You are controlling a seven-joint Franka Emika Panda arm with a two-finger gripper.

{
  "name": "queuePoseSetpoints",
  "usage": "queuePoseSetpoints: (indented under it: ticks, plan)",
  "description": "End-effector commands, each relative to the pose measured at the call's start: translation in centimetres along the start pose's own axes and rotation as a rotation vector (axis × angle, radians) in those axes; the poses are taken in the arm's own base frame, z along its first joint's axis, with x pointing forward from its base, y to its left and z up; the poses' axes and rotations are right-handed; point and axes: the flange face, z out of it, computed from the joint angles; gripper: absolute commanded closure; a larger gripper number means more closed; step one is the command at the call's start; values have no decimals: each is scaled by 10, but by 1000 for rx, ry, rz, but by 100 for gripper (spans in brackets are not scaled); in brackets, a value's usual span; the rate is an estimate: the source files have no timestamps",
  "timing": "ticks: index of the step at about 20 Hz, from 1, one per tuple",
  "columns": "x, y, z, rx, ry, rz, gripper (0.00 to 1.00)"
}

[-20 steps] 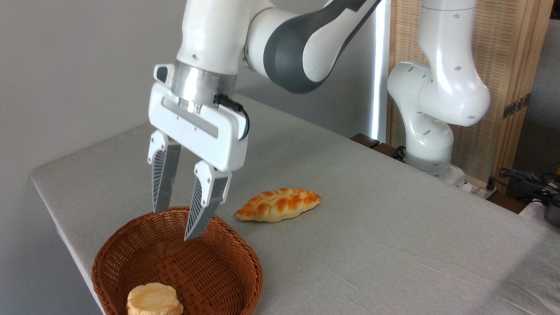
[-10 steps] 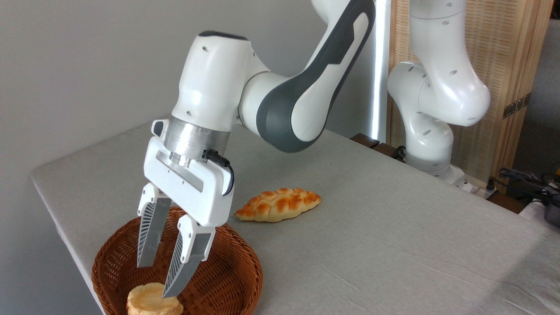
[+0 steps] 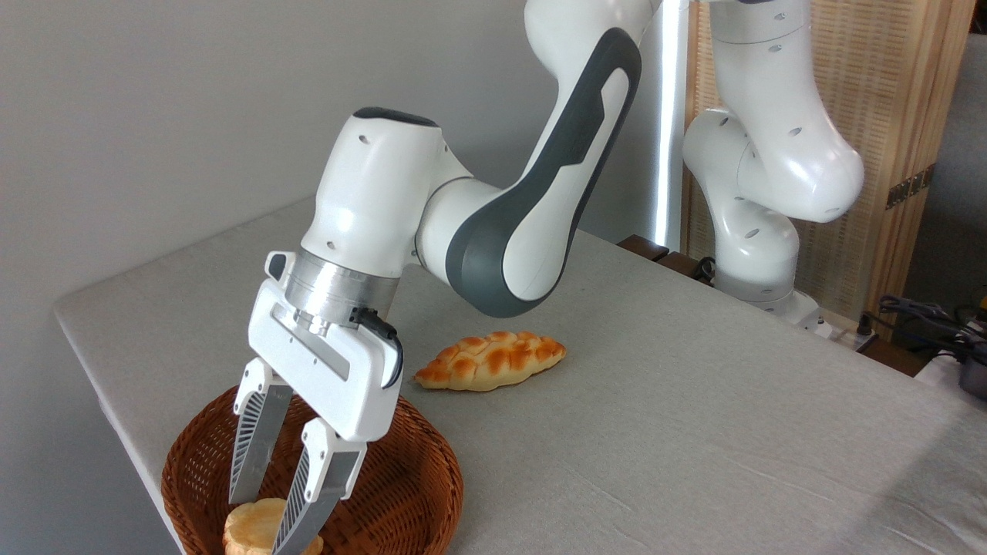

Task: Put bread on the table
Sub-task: 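Close the gripper on the round bread roll in the basket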

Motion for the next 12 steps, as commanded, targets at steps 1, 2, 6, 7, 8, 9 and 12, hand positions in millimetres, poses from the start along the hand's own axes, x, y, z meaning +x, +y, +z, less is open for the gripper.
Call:
queuePoseSetpoints:
  ticks: [1,2,6,7,8,9,12]
  plan:
    - [0,-2,6,19,8,23,0]
    - [1,-1,7,17,8,24,0]
    - [0,0,9,15,5,25,0]
    - [0,0,9,15,5,26,0]
    - [0,0,9,15,5,28,10]
    - [1,1,9,18,3,47,26]
    - [4,5,9,33,-11,129,54]
